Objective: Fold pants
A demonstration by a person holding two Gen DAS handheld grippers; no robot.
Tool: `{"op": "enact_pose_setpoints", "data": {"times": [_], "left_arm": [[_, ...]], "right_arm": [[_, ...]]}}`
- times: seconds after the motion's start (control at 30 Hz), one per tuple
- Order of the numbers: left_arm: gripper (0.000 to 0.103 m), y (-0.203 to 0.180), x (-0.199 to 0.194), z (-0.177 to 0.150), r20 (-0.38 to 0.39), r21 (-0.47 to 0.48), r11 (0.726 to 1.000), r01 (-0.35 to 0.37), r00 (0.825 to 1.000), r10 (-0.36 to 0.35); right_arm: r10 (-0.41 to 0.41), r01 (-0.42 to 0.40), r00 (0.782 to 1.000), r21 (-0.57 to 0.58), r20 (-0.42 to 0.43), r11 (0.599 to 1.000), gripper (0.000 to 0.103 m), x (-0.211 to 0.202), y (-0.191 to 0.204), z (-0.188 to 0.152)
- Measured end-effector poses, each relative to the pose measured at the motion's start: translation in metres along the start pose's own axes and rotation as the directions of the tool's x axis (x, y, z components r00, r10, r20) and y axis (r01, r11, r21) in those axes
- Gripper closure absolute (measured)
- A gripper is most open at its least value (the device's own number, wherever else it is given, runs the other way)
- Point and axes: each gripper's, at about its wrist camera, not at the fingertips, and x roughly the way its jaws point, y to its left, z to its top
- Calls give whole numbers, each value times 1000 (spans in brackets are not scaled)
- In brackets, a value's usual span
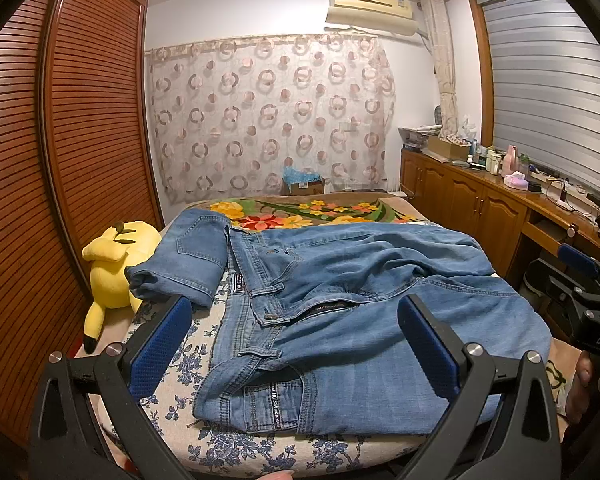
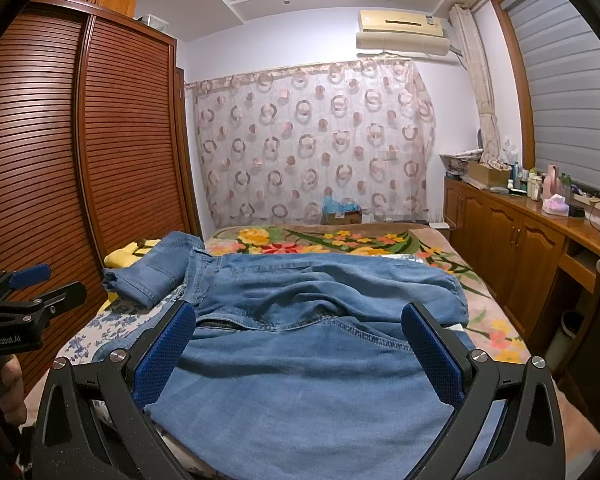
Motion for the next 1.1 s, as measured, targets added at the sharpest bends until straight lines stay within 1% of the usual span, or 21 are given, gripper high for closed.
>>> {"op": "enact_pose_setpoints", "data": {"times": [1.1], "left_arm": [[0,-1,-5,3,6,1,1000,-3,1000,3]], "right_arm": [[4,-4,1000,0,3,1000,0,1,0,-1]]}}
